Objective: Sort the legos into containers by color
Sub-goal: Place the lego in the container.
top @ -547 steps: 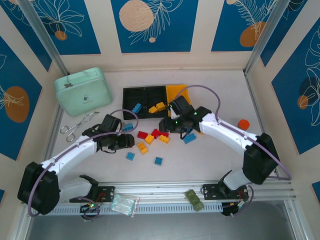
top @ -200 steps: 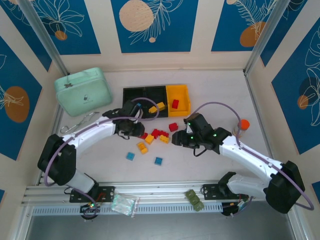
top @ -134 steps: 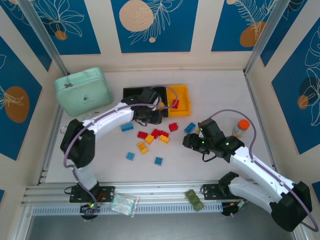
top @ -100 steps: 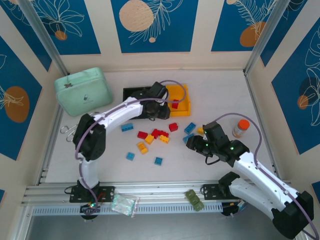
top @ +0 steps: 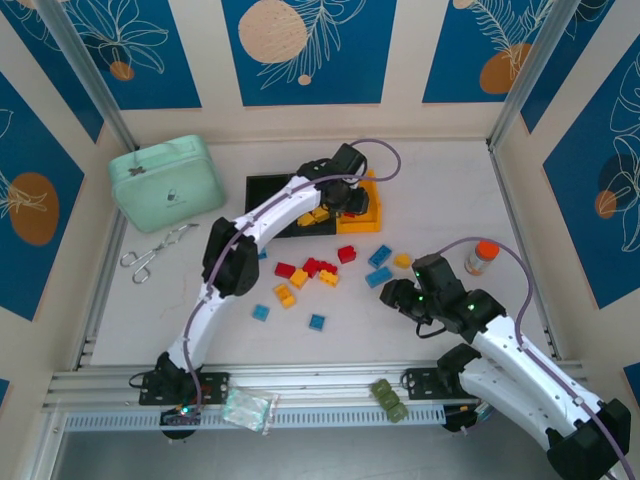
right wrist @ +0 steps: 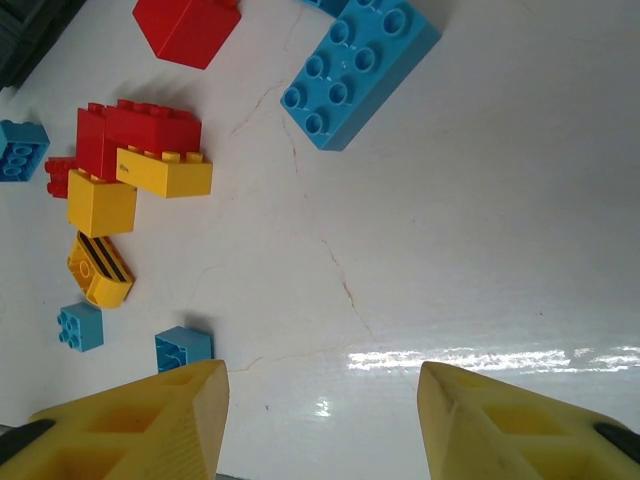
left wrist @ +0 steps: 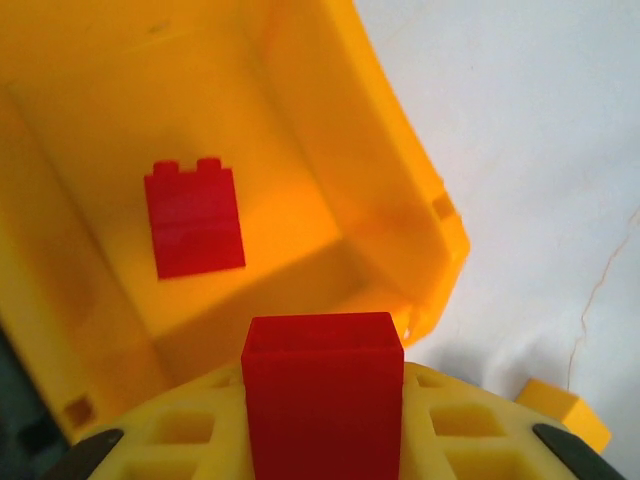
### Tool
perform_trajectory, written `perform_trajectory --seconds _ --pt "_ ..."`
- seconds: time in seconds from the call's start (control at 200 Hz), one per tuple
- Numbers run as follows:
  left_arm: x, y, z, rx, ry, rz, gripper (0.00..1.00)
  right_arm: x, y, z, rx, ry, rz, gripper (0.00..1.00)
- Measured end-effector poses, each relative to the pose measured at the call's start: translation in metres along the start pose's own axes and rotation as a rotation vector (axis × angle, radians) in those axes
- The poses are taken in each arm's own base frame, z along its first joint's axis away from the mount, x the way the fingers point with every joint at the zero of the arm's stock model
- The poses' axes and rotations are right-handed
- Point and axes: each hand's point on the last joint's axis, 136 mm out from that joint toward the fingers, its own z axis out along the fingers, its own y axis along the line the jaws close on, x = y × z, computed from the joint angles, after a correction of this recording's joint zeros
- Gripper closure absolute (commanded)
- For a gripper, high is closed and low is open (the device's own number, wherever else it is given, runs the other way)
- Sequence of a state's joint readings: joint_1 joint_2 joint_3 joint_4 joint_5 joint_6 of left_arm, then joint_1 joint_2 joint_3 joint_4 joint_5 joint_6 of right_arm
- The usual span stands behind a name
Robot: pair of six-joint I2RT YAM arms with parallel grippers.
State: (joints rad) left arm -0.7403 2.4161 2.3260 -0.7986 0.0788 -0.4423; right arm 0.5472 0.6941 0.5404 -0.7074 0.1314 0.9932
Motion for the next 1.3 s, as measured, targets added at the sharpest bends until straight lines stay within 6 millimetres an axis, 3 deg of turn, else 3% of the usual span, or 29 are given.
perform_trajectory --seconds 0.395,0.525,0.68,0.88,1.02,1.296 --pt "-0.002 0.003 0.037 -0.007 0.008 0.000 0.70 0.004 -0.007 -0.001 0.019 0.008 0.029 0.47" --pt "-0.003 0.004 0.046 -0.007 0.005 0.007 0.55 0.006 -0.009 -0.001 0.027 0.014 0.034 0.47" --pt "-0.008 0.001 0.044 0.001 -0.010 0.008 0.46 0.006 -0.009 -0.001 0.028 0.014 0.041 0.47" --pt "-0.009 -0.001 0.040 0.010 -0.013 0.011 0.46 0.006 -0.010 0.000 0.036 0.019 0.042 0.47" --pt "0.004 -0.004 0.015 0.023 0.016 0.010 0.46 0.006 -0.015 0.006 0.078 0.030 0.045 0.47" --pt "0.039 -0.021 -0.089 0.134 -0.044 0.035 0.45 -0.010 -0.009 0.011 0.143 0.024 0.041 0.36"
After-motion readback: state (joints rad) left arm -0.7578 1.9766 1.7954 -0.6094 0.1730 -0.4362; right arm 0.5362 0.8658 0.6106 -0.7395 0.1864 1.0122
